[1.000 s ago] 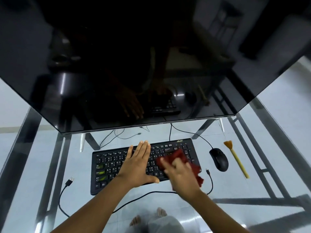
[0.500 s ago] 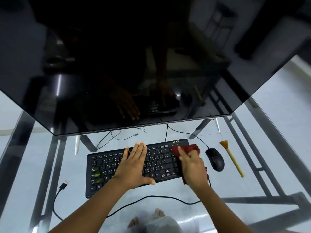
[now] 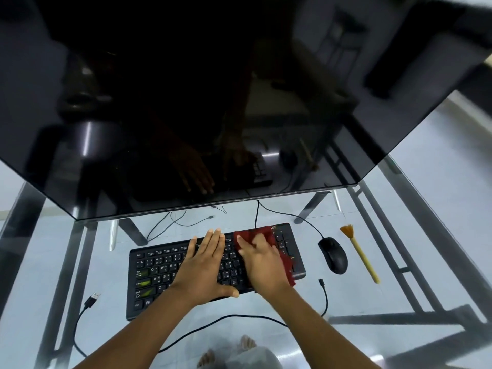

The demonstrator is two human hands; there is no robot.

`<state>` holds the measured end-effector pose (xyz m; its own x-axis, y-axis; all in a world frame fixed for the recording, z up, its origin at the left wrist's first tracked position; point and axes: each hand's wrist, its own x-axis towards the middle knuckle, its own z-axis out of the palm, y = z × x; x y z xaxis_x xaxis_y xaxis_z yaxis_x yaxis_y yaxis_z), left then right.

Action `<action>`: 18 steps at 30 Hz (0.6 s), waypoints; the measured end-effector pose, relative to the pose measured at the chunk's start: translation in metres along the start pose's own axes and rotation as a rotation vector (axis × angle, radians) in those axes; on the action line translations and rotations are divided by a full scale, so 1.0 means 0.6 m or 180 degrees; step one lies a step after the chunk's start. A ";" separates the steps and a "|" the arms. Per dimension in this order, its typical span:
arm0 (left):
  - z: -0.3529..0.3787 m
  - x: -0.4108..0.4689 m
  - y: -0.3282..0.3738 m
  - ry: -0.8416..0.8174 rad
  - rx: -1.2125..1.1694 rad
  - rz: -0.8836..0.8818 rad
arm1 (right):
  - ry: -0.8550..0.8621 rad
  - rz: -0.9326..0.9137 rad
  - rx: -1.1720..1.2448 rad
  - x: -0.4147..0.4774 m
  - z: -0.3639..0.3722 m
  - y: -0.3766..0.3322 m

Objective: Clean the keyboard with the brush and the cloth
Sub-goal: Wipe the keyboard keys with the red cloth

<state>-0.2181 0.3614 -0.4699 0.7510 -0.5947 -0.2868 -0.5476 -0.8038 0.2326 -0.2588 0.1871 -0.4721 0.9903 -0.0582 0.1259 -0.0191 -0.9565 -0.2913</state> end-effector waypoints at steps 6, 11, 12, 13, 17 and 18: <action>0.001 0.000 -0.001 0.0017 -0.0038 0.0014 | 0.0099 0.1106 0.0199 0.004 -0.028 0.082; 0.001 0.002 0.001 -0.0044 0.0019 -0.0002 | -0.0243 0.0056 0.0105 0.002 0.003 0.001; -0.001 0.001 0.002 -0.0053 0.0023 -0.0002 | -0.0256 0.0094 0.0127 0.009 -0.005 0.015; -0.001 0.000 0.002 -0.0063 0.0011 -0.0012 | -0.0260 0.0327 0.0143 0.017 -0.015 0.034; -0.004 -0.002 0.002 -0.0084 0.0037 -0.0040 | -0.0302 0.0781 0.0005 0.004 -0.047 0.100; -0.004 -0.003 0.002 -0.0090 0.0048 -0.0046 | -0.0351 0.0900 0.0005 -0.010 -0.045 0.105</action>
<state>-0.2193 0.3613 -0.4671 0.7484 -0.5830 -0.3162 -0.5424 -0.8124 0.2141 -0.2698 0.1195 -0.4657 0.9547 -0.2905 -0.0641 -0.2960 -0.9064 -0.3015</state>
